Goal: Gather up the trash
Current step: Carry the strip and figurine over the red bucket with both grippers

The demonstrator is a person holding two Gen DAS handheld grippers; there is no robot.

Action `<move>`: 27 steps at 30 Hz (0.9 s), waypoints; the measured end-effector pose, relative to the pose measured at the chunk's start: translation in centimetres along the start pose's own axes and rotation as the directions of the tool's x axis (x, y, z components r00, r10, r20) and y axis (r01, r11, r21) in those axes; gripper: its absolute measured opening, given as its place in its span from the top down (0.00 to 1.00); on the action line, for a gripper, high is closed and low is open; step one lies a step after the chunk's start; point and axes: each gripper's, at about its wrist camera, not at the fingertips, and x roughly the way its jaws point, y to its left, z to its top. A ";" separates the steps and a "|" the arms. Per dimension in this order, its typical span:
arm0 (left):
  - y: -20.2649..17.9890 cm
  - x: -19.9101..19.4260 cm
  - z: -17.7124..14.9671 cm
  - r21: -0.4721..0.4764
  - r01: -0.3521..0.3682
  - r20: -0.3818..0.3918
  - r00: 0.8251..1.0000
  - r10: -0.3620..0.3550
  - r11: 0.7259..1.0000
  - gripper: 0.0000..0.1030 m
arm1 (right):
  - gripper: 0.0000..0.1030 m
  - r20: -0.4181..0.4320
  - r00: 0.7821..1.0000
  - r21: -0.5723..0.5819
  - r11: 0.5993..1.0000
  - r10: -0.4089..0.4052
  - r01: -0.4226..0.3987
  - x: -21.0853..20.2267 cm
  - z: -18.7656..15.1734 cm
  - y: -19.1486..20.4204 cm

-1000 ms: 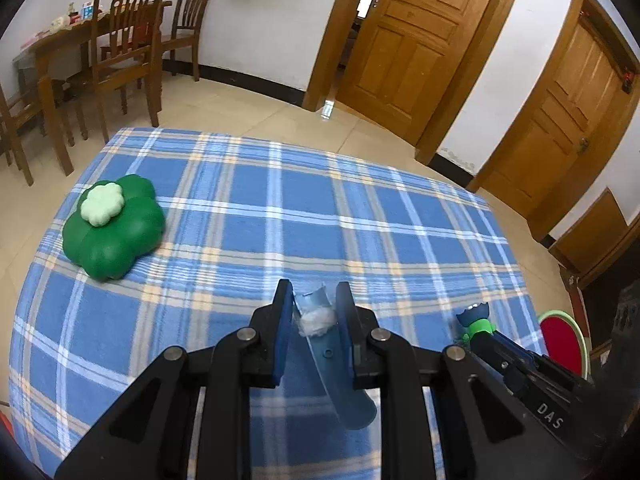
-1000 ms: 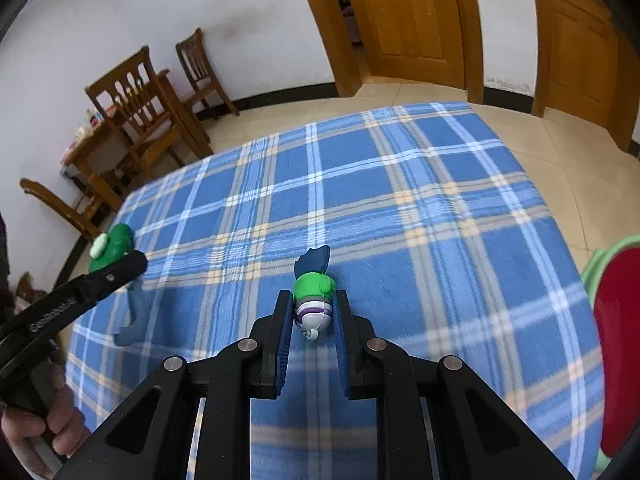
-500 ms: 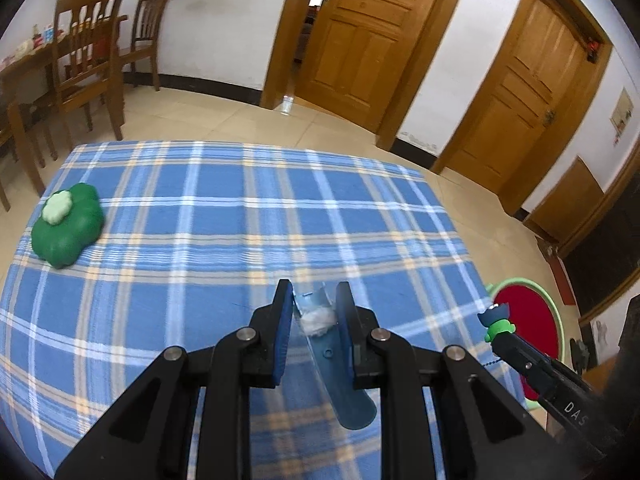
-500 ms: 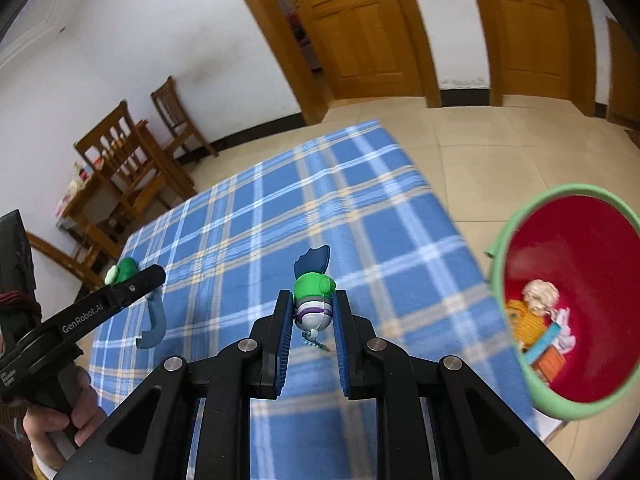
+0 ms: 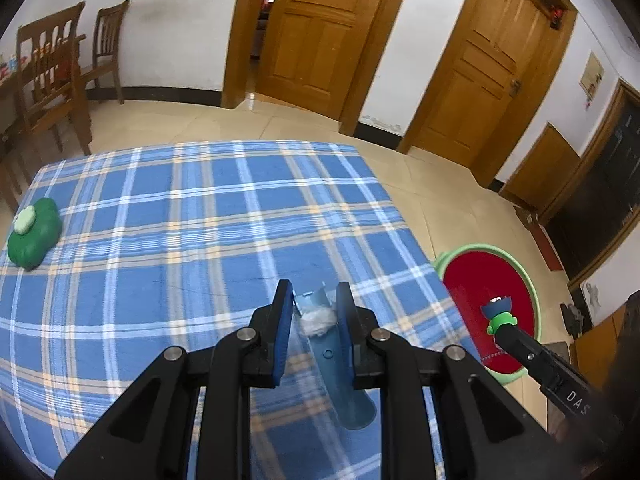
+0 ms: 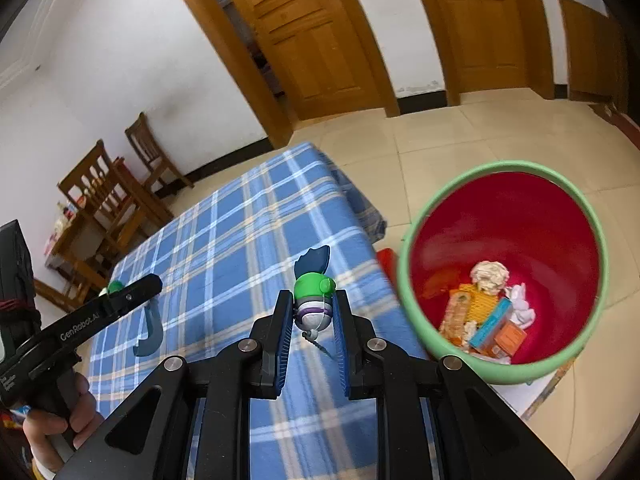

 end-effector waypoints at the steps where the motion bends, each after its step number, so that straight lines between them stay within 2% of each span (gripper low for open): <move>1: -0.4 0.0 0.0 0.006 0.004 -0.002 1.000 -0.004 1.000 0.79 | 0.81 0.006 1.000 0.009 1.000 -0.004 0.004 -0.3 0.0 -0.5; 15: -6.1 1.0 -0.2 0.094 0.074 -0.038 0.997 -0.071 0.993 0.79 | 0.81 0.058 0.996 0.128 0.990 -0.074 0.066 -3.3 0.0 -6.6; 27: -11.9 3.1 0.4 0.201 0.158 -0.081 0.986 -0.144 0.967 0.79 | 0.80 0.044 0.988 0.229 0.964 -0.145 0.131 -3.4 -0.2 -11.8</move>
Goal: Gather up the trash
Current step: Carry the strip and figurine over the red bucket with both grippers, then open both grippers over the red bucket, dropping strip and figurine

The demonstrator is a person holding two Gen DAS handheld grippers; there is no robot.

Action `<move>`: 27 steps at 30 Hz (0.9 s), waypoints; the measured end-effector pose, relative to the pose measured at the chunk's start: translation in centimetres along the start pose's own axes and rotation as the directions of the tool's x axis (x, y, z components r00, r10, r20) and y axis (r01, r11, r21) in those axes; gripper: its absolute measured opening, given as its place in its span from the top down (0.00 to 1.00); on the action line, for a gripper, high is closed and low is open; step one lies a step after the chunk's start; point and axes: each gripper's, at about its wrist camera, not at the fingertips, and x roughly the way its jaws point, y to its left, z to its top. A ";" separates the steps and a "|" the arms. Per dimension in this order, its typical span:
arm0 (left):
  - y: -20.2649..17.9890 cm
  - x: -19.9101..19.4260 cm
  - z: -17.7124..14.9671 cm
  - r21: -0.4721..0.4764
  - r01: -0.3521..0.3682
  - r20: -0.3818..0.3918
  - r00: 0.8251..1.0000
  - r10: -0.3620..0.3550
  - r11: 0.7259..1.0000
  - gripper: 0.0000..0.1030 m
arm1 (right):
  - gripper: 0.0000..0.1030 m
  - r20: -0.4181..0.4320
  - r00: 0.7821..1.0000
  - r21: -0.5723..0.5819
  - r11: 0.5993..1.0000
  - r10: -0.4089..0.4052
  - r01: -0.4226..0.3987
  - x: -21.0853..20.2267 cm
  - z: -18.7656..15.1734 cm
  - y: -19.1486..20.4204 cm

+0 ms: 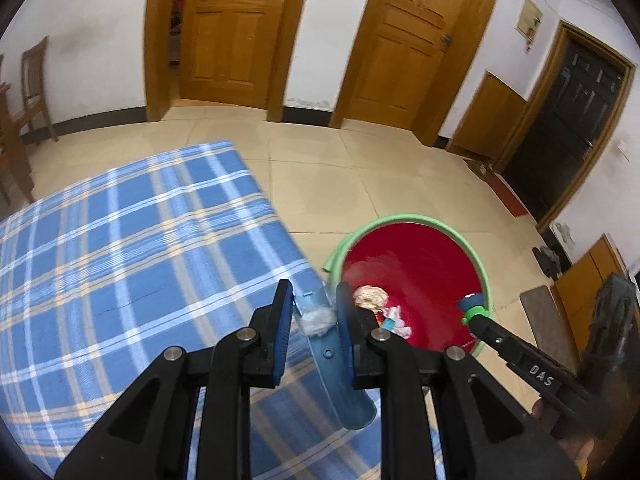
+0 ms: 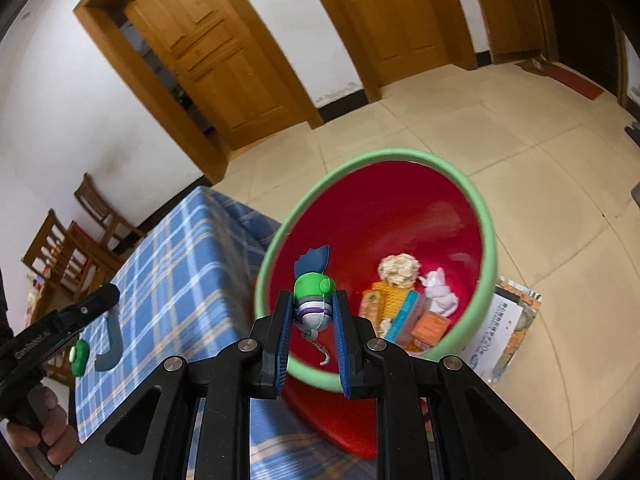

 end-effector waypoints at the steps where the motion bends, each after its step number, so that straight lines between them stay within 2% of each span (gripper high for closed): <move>1: -0.4 0.3 0.1 0.006 0.006 -0.005 1.000 -0.006 1.000 0.79 | 0.80 -0.001 1.000 0.007 1.000 -0.009 0.009 0.1 0.1 -0.4; 19: -5.5 7.7 1.4 0.088 0.048 -0.097 0.994 -0.039 0.995 0.79 | 0.77 0.014 0.997 0.027 0.997 -0.075 0.075 0.2 0.4 -3.7; 27: -6.6 9.9 1.7 0.095 0.079 -0.132 0.989 -0.066 0.992 0.79 | 0.77 0.011 0.998 0.040 0.997 -0.067 0.067 0.1 0.3 -4.4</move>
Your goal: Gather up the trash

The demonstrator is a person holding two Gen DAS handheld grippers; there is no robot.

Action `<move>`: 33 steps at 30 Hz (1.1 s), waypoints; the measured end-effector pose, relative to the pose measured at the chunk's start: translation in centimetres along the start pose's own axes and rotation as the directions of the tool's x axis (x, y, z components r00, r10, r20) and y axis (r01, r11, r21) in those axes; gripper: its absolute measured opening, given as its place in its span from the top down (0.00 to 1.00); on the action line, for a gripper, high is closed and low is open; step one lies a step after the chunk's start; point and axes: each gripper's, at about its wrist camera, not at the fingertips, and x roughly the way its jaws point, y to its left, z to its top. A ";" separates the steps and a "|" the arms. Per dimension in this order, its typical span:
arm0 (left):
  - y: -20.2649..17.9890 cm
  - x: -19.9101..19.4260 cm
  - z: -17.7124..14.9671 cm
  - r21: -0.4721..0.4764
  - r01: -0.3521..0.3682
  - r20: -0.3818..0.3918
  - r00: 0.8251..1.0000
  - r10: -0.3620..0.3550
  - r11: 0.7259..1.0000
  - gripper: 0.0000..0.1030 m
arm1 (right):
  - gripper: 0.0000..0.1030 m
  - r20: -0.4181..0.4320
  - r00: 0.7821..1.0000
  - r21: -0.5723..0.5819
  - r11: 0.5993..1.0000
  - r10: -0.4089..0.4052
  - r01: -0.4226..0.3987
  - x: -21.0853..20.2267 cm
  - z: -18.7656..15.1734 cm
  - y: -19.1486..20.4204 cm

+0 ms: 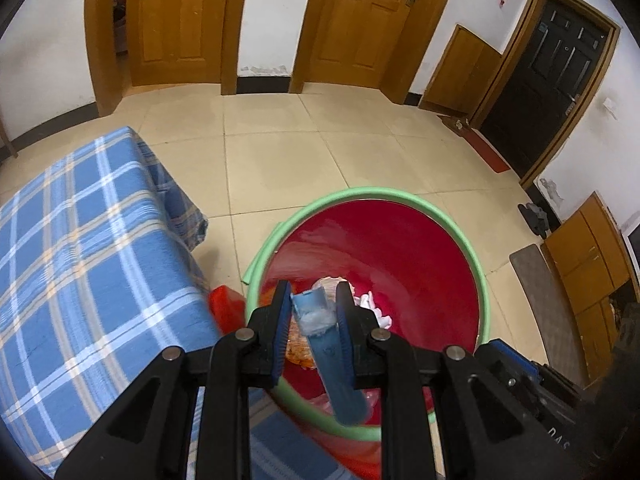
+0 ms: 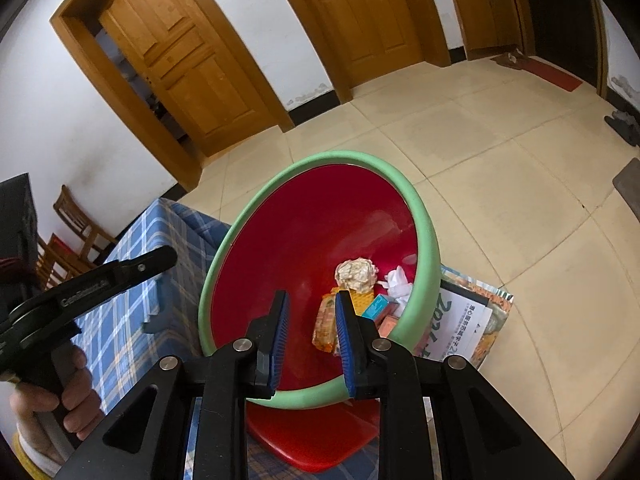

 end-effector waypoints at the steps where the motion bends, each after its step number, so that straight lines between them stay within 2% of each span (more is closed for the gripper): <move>1: -0.1 0.1 0.0 -0.001 0.003 0.002 1.000 -0.003 1.000 0.79 | 0.77 0.001 1.000 0.003 1.000 0.000 0.000 0.0 0.0 -0.1; 3: -0.2 0.1 0.2 -0.001 0.013 0.001 1.000 -0.013 1.000 0.78 | 0.77 0.001 1.000 0.007 1.000 0.001 -0.001 0.0 0.0 -0.2; 5: -0.3 0.0 0.1 -0.004 0.011 0.001 1.000 -0.011 1.000 0.66 | 0.77 0.001 1.000 0.010 1.000 0.001 -0.001 0.0 0.0 -0.4; 14: 1.0 -2.0 -0.6 -0.047 -0.041 0.018 0.999 0.042 0.998 0.50 | 0.77 0.010 1.000 0.007 1.000 0.003 -0.003 -0.6 -0.1 -0.1; 17: 1.6 -3.2 -1.1 -0.065 -0.075 0.029 0.997 0.077 0.995 0.38 | 0.68 0.013 1.000 0.003 1.000 -0.009 0.009 -0.8 -0.2 0.3; 20: 2.2 -4.5 -1.8 -0.078 -0.105 0.043 0.993 0.108 0.991 0.33 | 0.55 0.019 1.000 0.000 1.000 -0.013 0.013 -1.2 -0.4 0.9; 23: 3.0 -5.9 -2.5 -0.097 -0.129 0.048 0.990 0.134 0.987 0.25 | 0.50 0.022 1.000 -0.012 1.000 -0.009 0.009 -1.6 -0.5 1.7; 29: 4.5 -8.6 -4.4 -0.127 -0.182 0.063 0.979 0.192 0.975 0.22 | 0.38 0.026 1.000 -0.049 0.999 0.002 -0.001 -2.4 -1.0 3.4; 33: 5.8 -10.6 -5.5 -0.142 -0.244 0.078 0.963 0.257 0.959 0.19 | 0.32 0.034 0.999 -0.078 0.997 0.001 0.001 -3.1 -1.5 5.0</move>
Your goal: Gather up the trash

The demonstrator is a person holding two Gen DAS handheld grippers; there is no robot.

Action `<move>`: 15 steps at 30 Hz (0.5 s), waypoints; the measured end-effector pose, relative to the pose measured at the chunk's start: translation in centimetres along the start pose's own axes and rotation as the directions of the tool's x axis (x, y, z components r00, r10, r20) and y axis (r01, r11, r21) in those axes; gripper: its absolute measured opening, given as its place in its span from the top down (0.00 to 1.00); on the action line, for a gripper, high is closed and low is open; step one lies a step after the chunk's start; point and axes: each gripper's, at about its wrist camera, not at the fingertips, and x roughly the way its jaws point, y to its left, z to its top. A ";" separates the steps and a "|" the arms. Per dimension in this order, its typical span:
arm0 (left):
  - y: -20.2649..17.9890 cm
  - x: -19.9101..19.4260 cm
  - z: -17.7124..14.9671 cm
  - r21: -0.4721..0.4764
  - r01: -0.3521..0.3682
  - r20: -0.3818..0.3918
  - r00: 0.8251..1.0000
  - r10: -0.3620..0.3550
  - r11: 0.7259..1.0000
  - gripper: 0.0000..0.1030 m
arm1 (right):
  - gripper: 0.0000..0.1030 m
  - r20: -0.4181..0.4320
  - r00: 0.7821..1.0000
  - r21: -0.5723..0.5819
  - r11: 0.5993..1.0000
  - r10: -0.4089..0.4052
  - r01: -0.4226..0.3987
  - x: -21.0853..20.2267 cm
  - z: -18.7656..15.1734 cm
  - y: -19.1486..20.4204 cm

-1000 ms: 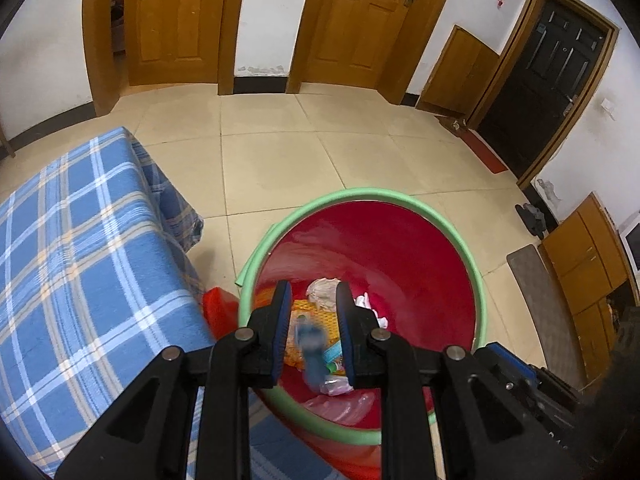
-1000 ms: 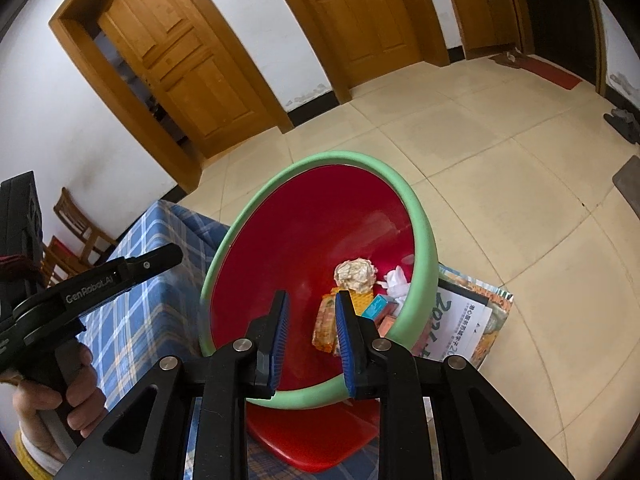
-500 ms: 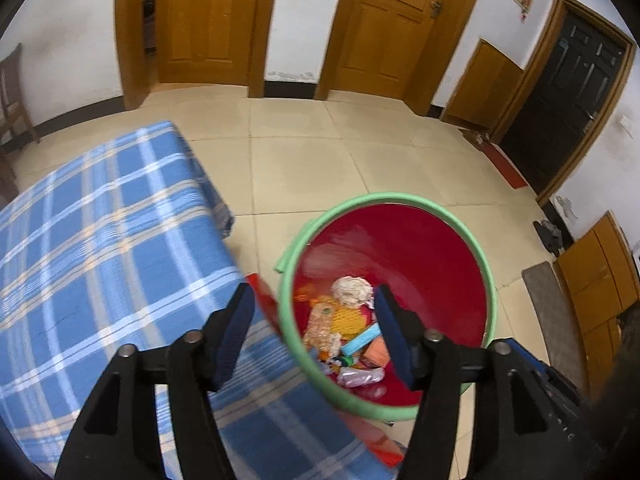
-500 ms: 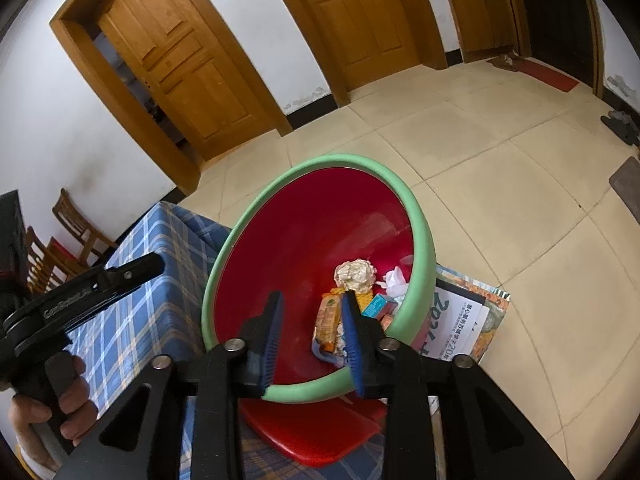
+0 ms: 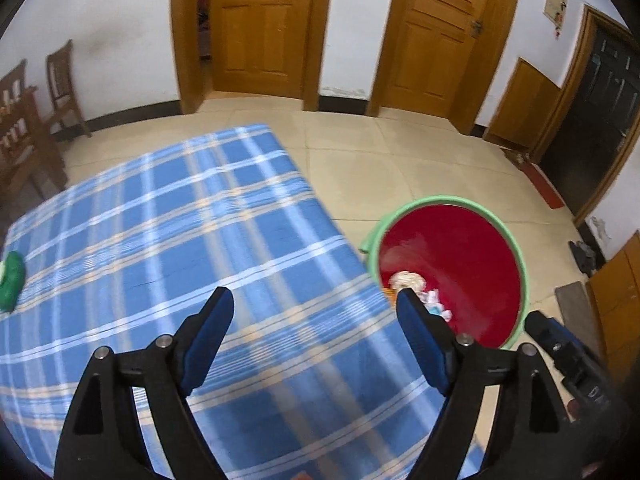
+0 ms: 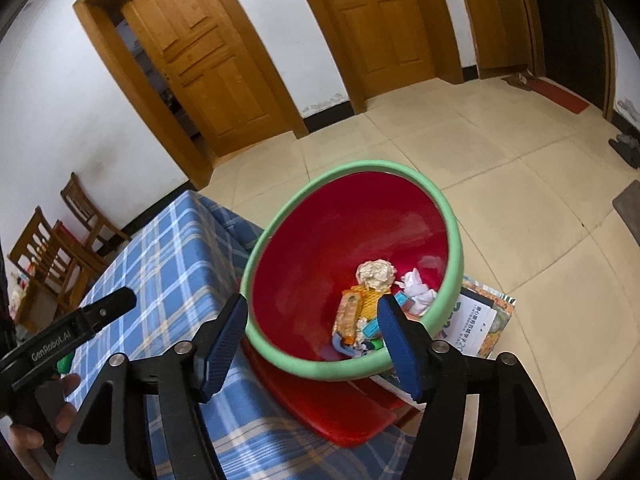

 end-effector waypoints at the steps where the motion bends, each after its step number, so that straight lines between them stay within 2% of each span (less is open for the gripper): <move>1: 0.5 -0.4 -0.2 -0.007 -0.013 0.007 1.000 0.013 1.000 0.17 | 0.32 0.002 1.000 -0.008 1.000 0.000 0.000 -0.2 -0.1 0.4; 5: 2.8 -2.0 -1.2 -0.039 -0.054 0.025 0.998 0.055 0.998 0.16 | 0.27 0.007 1.000 -0.037 0.999 0.011 -0.011 -0.8 -0.5 2.0; 15: 6.9 -5.6 -3.4 -0.116 -0.106 0.057 0.992 0.113 0.988 0.16 | 0.23 0.029 0.998 -0.136 0.989 0.057 -0.053 -2.7 -2.2 6.5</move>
